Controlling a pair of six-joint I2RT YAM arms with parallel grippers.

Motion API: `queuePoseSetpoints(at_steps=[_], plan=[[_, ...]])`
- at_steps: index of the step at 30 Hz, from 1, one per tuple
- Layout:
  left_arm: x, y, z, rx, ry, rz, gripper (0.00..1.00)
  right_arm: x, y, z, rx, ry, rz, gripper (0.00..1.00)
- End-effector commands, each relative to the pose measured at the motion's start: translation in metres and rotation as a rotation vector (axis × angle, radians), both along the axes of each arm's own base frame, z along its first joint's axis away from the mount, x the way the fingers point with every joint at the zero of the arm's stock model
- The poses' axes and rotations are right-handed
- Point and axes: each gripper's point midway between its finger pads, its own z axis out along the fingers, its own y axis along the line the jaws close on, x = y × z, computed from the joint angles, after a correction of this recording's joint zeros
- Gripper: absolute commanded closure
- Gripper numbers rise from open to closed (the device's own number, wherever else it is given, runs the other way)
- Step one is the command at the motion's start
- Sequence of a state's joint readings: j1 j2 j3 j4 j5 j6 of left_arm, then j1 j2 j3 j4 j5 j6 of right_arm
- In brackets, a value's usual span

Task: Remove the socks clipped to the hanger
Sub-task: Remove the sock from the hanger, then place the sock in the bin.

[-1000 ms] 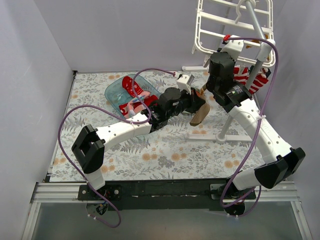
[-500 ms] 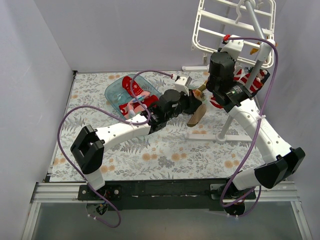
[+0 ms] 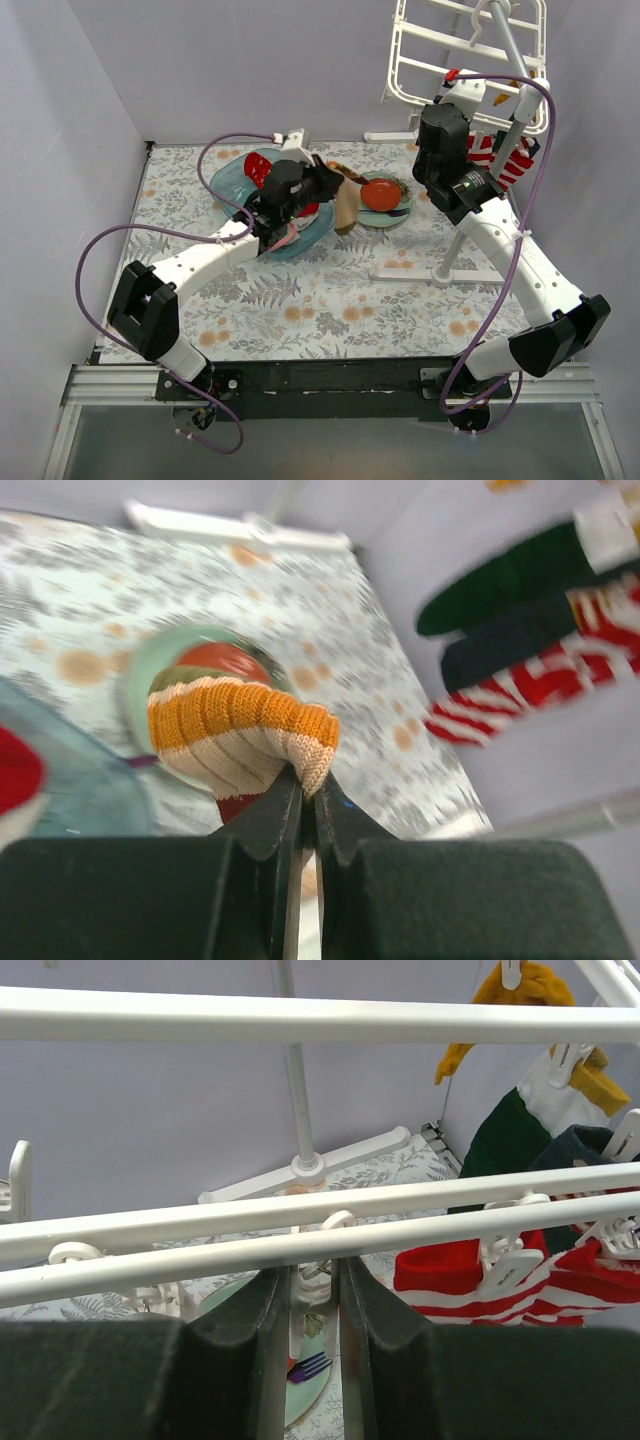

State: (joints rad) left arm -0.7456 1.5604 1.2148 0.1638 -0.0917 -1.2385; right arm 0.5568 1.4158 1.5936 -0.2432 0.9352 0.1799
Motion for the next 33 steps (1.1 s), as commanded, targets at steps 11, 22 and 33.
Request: queuePoseSetpoints(at_steps=[11,22,33], plan=[[0.09,0.167,-0.056,-0.001,0.116,0.449,1.0,0.003,0.008,0.014,0.018,-0.036,0.032,0.99],[0.089,0.208,-0.146,-0.02,0.314,0.587,0.8,0.004,0.011,0.017,0.02,-0.032,0.05,0.99],[0.088,0.209,-0.063,-0.023,0.146,0.539,0.3,0.004,0.011,0.017,0.01,-0.029,0.054,0.99]])
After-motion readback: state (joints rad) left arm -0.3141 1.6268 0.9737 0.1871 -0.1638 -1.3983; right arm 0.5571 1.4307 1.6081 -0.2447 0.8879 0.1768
